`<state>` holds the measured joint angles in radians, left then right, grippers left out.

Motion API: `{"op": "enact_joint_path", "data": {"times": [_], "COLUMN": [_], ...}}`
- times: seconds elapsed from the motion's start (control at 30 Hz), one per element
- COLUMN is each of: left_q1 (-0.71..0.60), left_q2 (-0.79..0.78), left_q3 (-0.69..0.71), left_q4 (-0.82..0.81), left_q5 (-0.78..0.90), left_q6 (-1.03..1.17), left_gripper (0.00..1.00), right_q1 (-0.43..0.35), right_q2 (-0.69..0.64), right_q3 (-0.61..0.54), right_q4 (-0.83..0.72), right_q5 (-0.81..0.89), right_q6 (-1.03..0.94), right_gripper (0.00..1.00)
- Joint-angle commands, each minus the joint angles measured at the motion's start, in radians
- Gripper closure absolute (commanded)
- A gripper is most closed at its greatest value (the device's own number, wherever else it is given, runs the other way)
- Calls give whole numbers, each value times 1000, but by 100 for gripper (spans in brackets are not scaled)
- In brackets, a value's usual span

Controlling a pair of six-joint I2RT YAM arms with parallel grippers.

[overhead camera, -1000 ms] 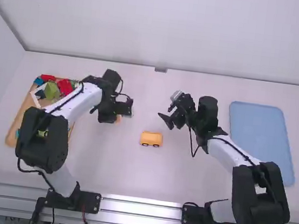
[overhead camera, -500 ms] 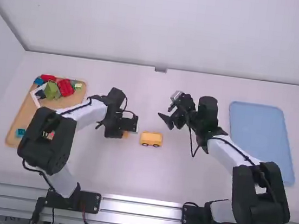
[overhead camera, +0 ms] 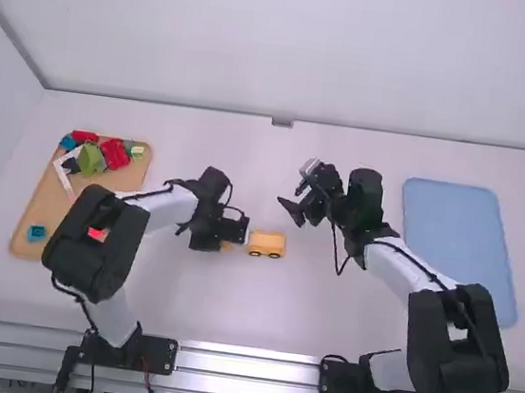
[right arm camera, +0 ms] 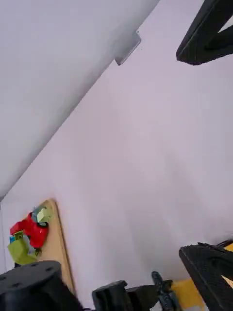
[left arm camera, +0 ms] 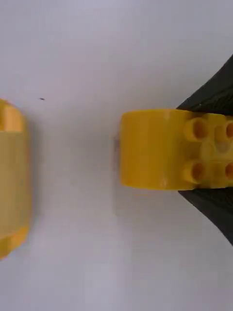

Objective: Assemble lego blocks to make yellow taxi

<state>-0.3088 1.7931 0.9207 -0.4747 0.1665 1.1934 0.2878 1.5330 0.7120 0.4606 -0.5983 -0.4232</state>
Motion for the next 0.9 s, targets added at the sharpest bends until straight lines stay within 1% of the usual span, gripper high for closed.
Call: {"op": "enact_joint_path", "data": {"times": [0.0,0.1,0.13,0.17,0.2,0.23,0.27,0.47,0.57,0.7,0.73,0.83,0.87], "left_q1": [-3,1,5,6,6,3,-3,-5,-6,-4,-3,-3,-3], "left_q2": [23,25,25,25,25,25,25,24,14,11,11,11,11], "left_q3": [25,33,34,34,34,34,34,51,135,264,275,374,374], "left_q4": [-6,-7,-6,-6,-8,-12,-14,-20,-126,-233,-238,-246,-246], "left_q5": [-37,-27,-20,-16,-11,3,10,-8,-33,-23,-21,-29,-29], "left_q6": [-31,-49,-48,-49,-48,-48,-38,-19,45,39,31,-81,-81], "left_gripper": [82,76,74,68,53,30,0,1,1,1,1,1,1], "right_q1": [1,1,1,1,1,1,1,1,1,1,1,1,1], "right_q2": [-11,-11,-11,-11,-11,-11,-11,-11,-11,-11,-11,-11,-11], "right_q3": [6,6,6,6,6,6,6,6,6,6,6,6,6], "right_q4": [1,-2,-4,-4,-4,-4,-4,-4,2,3,3,1,1], "right_q5": [-6,-3,-3,-4,-6,-6,-4,-2,-3,-3,-3,-3,-3], "right_q6": [0,1,0,0,1,0,0,0,0,0,0,0,0], "right_gripper": [2,2,2,2,1,1,2,2,1,1,1,1,1]}}
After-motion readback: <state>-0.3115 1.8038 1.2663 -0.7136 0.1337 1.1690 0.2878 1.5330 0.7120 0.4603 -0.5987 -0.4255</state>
